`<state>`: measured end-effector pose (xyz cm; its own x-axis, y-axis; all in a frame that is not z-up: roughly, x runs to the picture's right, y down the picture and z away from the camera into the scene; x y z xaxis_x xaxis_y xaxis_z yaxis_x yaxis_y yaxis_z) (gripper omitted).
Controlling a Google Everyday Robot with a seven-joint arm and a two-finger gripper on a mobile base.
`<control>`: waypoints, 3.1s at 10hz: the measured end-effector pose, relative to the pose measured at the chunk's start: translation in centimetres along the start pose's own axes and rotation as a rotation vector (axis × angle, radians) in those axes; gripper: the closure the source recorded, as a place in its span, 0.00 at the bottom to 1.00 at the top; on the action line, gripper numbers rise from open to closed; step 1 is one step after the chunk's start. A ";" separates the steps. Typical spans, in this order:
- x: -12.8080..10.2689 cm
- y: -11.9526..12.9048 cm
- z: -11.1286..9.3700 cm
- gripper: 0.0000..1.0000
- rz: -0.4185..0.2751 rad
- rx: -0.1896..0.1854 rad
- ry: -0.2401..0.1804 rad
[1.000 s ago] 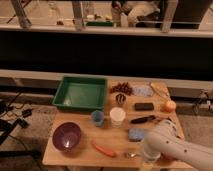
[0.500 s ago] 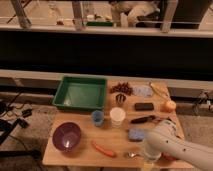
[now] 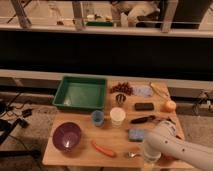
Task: Place fork in purple bowl
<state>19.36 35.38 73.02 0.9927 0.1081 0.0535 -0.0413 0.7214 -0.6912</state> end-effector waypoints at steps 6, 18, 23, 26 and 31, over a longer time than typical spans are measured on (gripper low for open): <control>-0.1 0.3 0.3 0.20 0.002 -0.005 -0.006; -0.2 0.8 0.4 0.20 -0.008 -0.009 -0.007; -0.6 0.9 0.9 0.21 -0.021 -0.018 -0.008; -0.6 0.9 0.9 0.47 -0.025 -0.018 -0.007; -0.6 1.0 0.6 0.54 -0.022 -0.015 -0.007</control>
<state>18.66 36.46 72.76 0.9925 0.0975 0.0737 -0.0181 0.7137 -0.7003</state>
